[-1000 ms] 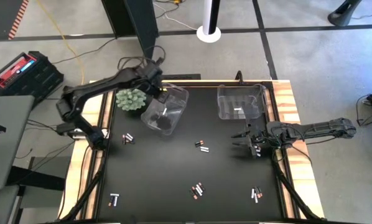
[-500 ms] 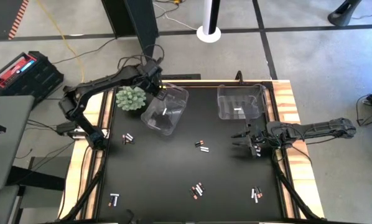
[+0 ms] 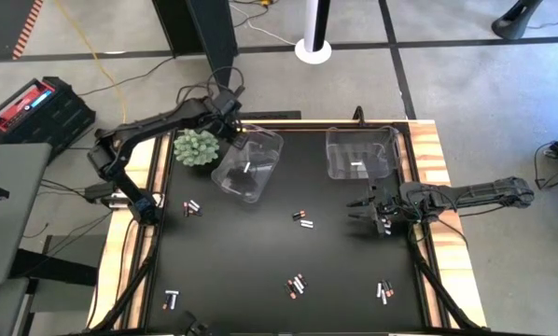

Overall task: Sort batteries
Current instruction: Adjust the left transparent bin

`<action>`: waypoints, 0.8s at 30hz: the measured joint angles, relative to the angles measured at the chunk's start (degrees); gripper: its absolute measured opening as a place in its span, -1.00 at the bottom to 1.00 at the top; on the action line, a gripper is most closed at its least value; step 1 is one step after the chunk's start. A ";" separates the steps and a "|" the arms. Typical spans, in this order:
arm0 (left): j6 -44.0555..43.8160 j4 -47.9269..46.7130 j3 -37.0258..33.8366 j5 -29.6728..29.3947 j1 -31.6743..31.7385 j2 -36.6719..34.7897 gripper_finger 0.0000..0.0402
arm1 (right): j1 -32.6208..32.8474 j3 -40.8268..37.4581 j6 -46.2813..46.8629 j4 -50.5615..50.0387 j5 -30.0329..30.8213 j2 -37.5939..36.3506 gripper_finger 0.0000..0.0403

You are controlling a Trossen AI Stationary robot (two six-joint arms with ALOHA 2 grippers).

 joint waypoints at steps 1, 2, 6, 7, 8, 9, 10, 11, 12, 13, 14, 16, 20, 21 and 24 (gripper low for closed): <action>0.38 0.22 -0.55 -0.55 0.06 0.01 -0.36 | 0.00 0.00 0.01 0.00 0.00 0.00 -0.17; 0.73 0.77 -1.13 -0.67 0.08 0.01 -0.36 | 0.01 0.00 0.01 0.01 0.00 0.00 -0.17; 0.84 1.67 -3.11 -0.31 0.09 0.01 -0.36 | 0.01 0.00 0.01 -0.01 0.00 0.00 -0.17; 0.85 1.70 -3.37 0.08 0.06 0.01 -0.36 | 0.01 0.00 0.01 0.00 0.00 0.01 -0.17; 0.95 1.83 -3.58 0.37 -0.04 0.01 -0.36 | 0.01 0.00 0.00 -0.01 0.00 0.00 -0.17; 1.03 1.87 -3.74 0.90 -0.21 0.01 -0.36 | 0.00 0.00 0.01 0.00 0.01 0.00 -0.17; 1.03 1.85 -3.83 1.50 -0.36 0.01 -0.36 | 0.01 0.00 0.01 0.00 0.00 0.00 -0.17; 1.05 1.78 -3.87 1.67 -0.55 0.03 -0.36 | 0.01 0.00 0.01 0.01 0.00 0.00 -0.17; 1.03 1.89 -3.87 1.67 -0.78 0.02 -0.36 | 0.01 0.00 0.01 0.01 0.00 0.00 -0.17; 0.99 2.07 -3.87 1.71 -0.92 0.01 -0.36 | 0.01 0.00 0.00 0.00 0.00 0.01 -0.17; 0.97 2.10 -3.87 1.74 -1.09 0.01 -0.36 | 0.01 0.00 -0.01 -0.01 0.02 0.00 -0.17; 0.97 2.15 -3.87 1.73 -1.46 0.01 -0.36 | 0.00 0.00 0.00 -0.01 0.00 0.01 -0.17; 0.74 2.63 -3.87 1.59 -1.90 0.01 -0.36 | 0.01 0.00 0.01 0.01 0.00 0.00 -0.17; 0.39 2.61 -3.87 1.49 -1.89 0.01 -0.36 | 0.01 0.00 0.00 -0.01 0.00 0.00 -0.17; 0.21 2.67 -3.87 1.37 -1.87 0.01 -0.36 | -0.01 0.00 0.01 0.00 0.01 0.01 -0.17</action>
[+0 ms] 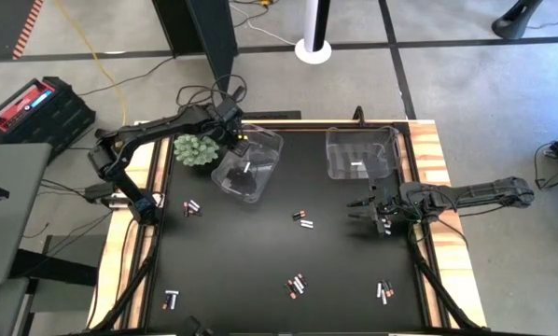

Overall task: Sort batteries
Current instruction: Adjust the left transparent bin

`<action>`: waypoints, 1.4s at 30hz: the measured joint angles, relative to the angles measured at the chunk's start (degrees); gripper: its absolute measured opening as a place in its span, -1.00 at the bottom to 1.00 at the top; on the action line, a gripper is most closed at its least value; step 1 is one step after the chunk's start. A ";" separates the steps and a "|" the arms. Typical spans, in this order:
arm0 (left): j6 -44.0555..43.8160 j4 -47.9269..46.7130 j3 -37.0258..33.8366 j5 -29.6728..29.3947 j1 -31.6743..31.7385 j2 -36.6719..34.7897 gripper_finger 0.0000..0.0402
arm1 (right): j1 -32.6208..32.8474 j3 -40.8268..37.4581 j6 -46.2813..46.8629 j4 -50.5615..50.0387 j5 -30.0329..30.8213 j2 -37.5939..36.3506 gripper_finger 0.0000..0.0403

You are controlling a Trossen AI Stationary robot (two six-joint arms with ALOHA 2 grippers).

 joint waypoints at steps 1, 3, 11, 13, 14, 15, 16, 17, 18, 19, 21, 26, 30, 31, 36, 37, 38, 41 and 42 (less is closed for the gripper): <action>0.32 0.00 0.00 -0.05 0.00 0.00 -0.36 | 0.02 0.00 0.00 0.00 -0.01 -0.01 -0.17; 0.67 0.35 -0.31 -0.18 0.00 -0.02 -0.36 | 0.01 0.00 0.00 0.01 0.01 -0.01 -0.17; -0.74 3.26 -6.98 -0.02 0.00 -0.02 -0.36 | 0.00 0.00 0.00 0.01 -0.01 0.00 -0.17; -0.84 3.88 -8.06 0.85 0.00 -0.02 -0.36 | 0.00 0.00 -0.01 0.01 -0.01 0.00 -0.17; -0.95 4.27 -8.42 1.07 0.00 -0.02 -0.36 | 0.02 0.00 0.00 -0.01 -0.01 -0.01 -0.17; -1.07 4.55 -8.48 1.15 0.00 -0.02 -0.36 | 0.00 0.00 -0.01 -0.01 -0.01 0.00 -0.17; -1.08 4.74 -8.48 1.18 -0.02 -0.02 -0.36 | 0.02 0.00 0.00 0.01 0.00 -0.01 -0.17; -1.02 4.86 -8.48 1.22 -0.01 -0.02 -0.37 | 0.02 0.00 0.00 0.00 -0.01 -0.01 -0.17; -0.63 4.96 -8.48 1.27 0.00 -0.02 -0.39 | 0.02 0.00 -0.01 0.01 -0.01 0.01 -0.17; 0.07 5.10 -8.48 1.32 0.00 -0.02 -0.42 | 0.01 0.00 -0.01 0.01 -0.01 0.00 -0.17; 1.33 5.25 -8.48 1.35 0.00 -0.02 -0.50 | 0.00 0.00 0.00 0.00 0.00 -0.01 -0.17; 2.16 5.22 -8.48 1.37 0.00 -0.02 -0.75 | 0.00 0.00 0.00 0.01 0.01 0.00 -0.17; 3.12 5.33 -8.48 1.48 0.00 -0.02 -0.94 | 0.01 0.00 0.00 0.01 0.00 0.00 -0.17; 3.12 5.40 -8.48 1.48 0.00 -0.02 -0.96 | 0.02 0.00 -0.01 0.00 -0.01 0.01 -0.17; 1.76 4.34 -8.21 1.66 -0.01 -0.02 -0.97 | 0.01 0.00 -0.01 0.00 -0.01 0.00 -0.17; 0.98 3.51 -7.81 1.70 -0.03 0.00 -0.98 | 0.02 0.00 0.00 -0.01 -0.01 0.01 -0.17; 0.15 2.56 -7.44 1.64 -0.16 0.00 -0.98 | 0.01 0.00 -0.02 0.00 -0.01 0.01 -0.17; -2.79 0.93 -5.73 1.47 -0.82 0.00 -0.98 | 0.00 0.00 0.00 0.01 -0.01 0.01 -0.17; -3.87 0.71 -5.09 1.35 -1.16 0.00 -0.98 | 0.02 0.00 0.00 0.00 -0.01 0.00 -0.17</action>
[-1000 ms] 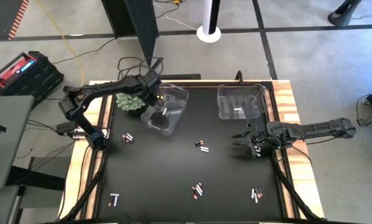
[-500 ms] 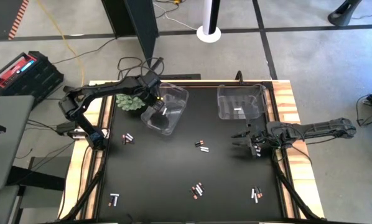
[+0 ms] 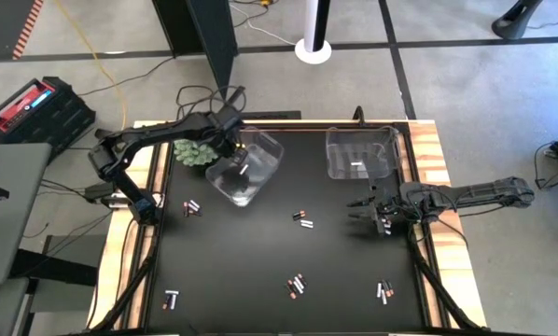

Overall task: Sort batteries
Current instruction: Adjust the left transparent bin

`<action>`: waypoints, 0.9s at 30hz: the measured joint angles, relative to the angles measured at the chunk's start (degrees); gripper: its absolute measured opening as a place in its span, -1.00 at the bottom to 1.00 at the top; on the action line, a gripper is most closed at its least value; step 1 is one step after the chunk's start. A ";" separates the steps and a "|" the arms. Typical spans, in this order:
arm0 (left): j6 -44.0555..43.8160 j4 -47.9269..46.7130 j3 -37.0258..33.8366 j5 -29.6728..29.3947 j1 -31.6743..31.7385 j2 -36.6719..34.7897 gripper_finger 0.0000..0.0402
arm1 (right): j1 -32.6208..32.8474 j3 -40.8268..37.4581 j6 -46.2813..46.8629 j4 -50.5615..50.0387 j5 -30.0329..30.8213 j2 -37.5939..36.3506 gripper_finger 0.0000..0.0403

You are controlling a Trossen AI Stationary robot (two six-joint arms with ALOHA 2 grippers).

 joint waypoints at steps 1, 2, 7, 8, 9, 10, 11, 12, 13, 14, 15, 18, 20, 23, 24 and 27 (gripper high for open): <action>-1.38 -0.15 0.67 -0.13 -0.40 0.00 -0.98 | 0.00 0.00 -0.01 0.00 0.00 0.01 -0.17; -3.12 -0.21 1.36 -0.45 -0.84 0.00 -0.98 | -0.01 0.00 -0.01 0.02 0.00 0.02 -0.17; -13.03 -0.14 4.72 -2.11 -3.35 0.04 -0.99 | 0.00 0.00 0.00 0.00 0.00 0.00 -0.17; -15.17 -0.10 5.27 -2.13 -3.83 0.04 -0.99 | 0.00 0.00 0.00 0.02 0.00 0.01 -0.17; -17.31 -0.06 5.75 -2.50 -4.33 0.04 -0.99 | -0.01 0.00 -0.01 0.01 0.00 0.01 -0.17; -19.71 0.05 6.03 -3.20 -4.88 0.04 -0.99 | -0.01 0.00 0.00 0.01 0.02 0.00 -0.17; -22.32 0.07 6.14 -4.08 -5.42 0.04 -0.99 | -0.01 0.00 0.00 0.00 0.00 0.01 -0.17; -25.10 0.06 6.14 -4.50 -5.95 0.04 -0.99 | -0.01 0.00 0.00 0.01 0.01 0.01 -0.17; -27.80 0.07 6.14 -4.67 -6.53 0.04 -0.99 | 0.00 0.00 -0.01 0.02 0.00 0.01 -0.17; -30.15 0.15 6.14 -5.18 -7.15 0.04 -0.99 | -0.01 0.00 -0.01 0.00 0.01 0.00 -0.17; -32.27 0.32 6.14 -5.85 -7.85 0.04 -0.99 | -0.01 0.00 0.00 0.02 0.01 0.01 -0.17; -38.26 0.91 6.05 -7.76 -9.85 0.04 -0.99 | -0.01 0.00 0.00 0.01 0.00 0.01 -0.17; -41.34 0.89 5.94 -8.22 -10.94 0.04 -0.99 | 0.00 0.00 -0.01 0.01 0.00 0.01 -0.17; -45.06 0.91 6.01 -9.34 -12.58 1.20 -0.99 | 0.00 0.00 -0.01 0.01 0.00 0.01 -0.17; -46.25 1.02 6.03 -9.50 -12.93 1.97 -0.99 | -0.01 0.00 -0.01 0.00 0.00 0.01 -0.17; -48.29 2.87 6.03 -8.93 -14.13 5.61 -0.99 | 0.00 0.00 -0.01 0.00 0.00 0.00 -0.17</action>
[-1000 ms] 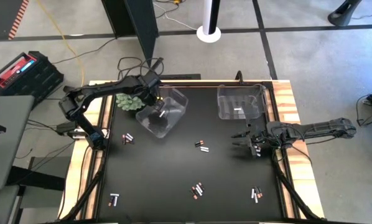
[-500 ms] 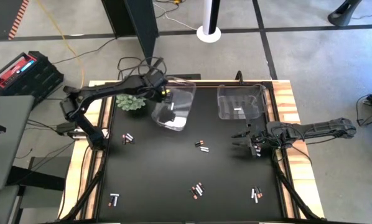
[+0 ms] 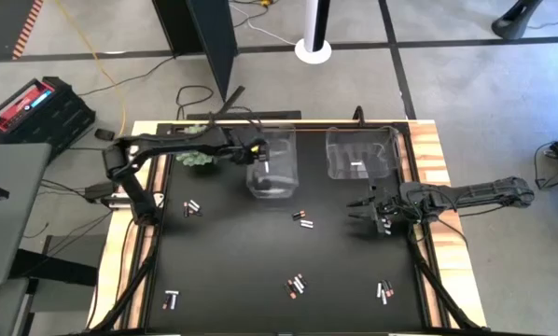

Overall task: Sort batteries
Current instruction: Adjust the left transparent bin

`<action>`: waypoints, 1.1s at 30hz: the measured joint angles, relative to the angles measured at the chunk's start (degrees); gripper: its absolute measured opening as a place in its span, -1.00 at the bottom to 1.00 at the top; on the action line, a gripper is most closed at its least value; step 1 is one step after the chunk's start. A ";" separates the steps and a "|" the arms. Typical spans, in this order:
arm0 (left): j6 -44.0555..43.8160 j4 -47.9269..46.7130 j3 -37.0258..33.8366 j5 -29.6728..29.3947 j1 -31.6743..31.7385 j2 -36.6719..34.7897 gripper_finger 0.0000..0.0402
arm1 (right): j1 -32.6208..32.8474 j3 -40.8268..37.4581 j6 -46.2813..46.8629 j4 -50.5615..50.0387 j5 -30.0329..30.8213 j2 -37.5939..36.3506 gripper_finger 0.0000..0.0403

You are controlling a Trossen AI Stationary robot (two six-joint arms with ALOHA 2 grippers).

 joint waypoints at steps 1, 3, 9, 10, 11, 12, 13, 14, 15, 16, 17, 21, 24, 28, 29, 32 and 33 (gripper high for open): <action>-0.03 0.84 0.01 0.52 -0.12 1.46 -0.99 | -0.02 0.00 0.01 0.02 0.00 0.00 -0.17; -0.28 0.63 0.82 1.01 -0.21 3.72 -0.99 | -0.01 0.00 0.01 0.01 0.01 0.00 -0.17; 0.46 -0.65 4.05 1.56 1.50 6.33 -0.99 | -0.01 0.00 0.00 0.00 0.00 0.00 -0.17; 1.04 -0.64 4.57 1.23 2.04 6.48 -0.99 | 0.00 0.00 -0.01 0.00 0.01 0.00 -0.17; 1.73 -0.86 5.09 0.81 2.68 6.57 -0.99 | -0.02 0.00 -0.01 0.00 0.00 0.00 -0.17; 2.39 -1.37 5.66 0.46 3.42 6.65 -0.99 | -0.02 0.00 -0.01 0.00 0.00 0.00 -0.17; 3.03 -1.60 6.19 0.36 4.26 6.65 -0.99 | -0.02 -0.02 -0.01 0.00 0.02 0.00 -0.17; 3.95 -1.47 6.77 0.34 5.08 6.63 -0.99 | 0.00 0.00 0.00 0.00 0.00 0.00 -0.17; 4.67 -1.38 7.26 0.29 5.87 6.57 -0.99 | -0.01 0.00 0.00 0.00 0.00 0.00 -0.17; 5.17 -1.81 7.65 0.13 6.54 6.54 -0.99 | -0.02 0.00 -0.01 0.00 0.00 0.02 -0.17; 5.60 -2.39 7.90 0.06 7.11 6.52 -0.99 | -0.02 0.00 -0.01 0.00 0.02 0.02 -0.17; 8.38 -2.97 8.13 0.47 8.86 6.52 -0.99 | -0.01 0.00 -0.01 0.00 0.00 0.00 -0.17; 10.43 -2.92 8.22 2.28 9.43 6.53 -0.99 | 0.00 0.00 -0.01 0.00 0.02 0.02 -0.17; 9.92 -4.30 8.22 2.40 9.37 6.61 -0.99 | -0.01 -0.01 -0.01 0.00 0.00 0.02 -0.17; 9.41 -4.77 8.22 2.63 9.19 6.61 -0.99 | -0.01 0.00 -0.01 0.00 0.00 0.02 -0.17; 8.80 -6.36 8.22 2.75 8.40 6.61 -0.99 | 0.00 -0.01 0.01 0.00 0.00 0.02 -0.17; 8.86 -6.62 8.22 2.74 8.10 6.61 -0.99 | -0.01 0.00 -0.01 0.00 0.00 0.01 -0.17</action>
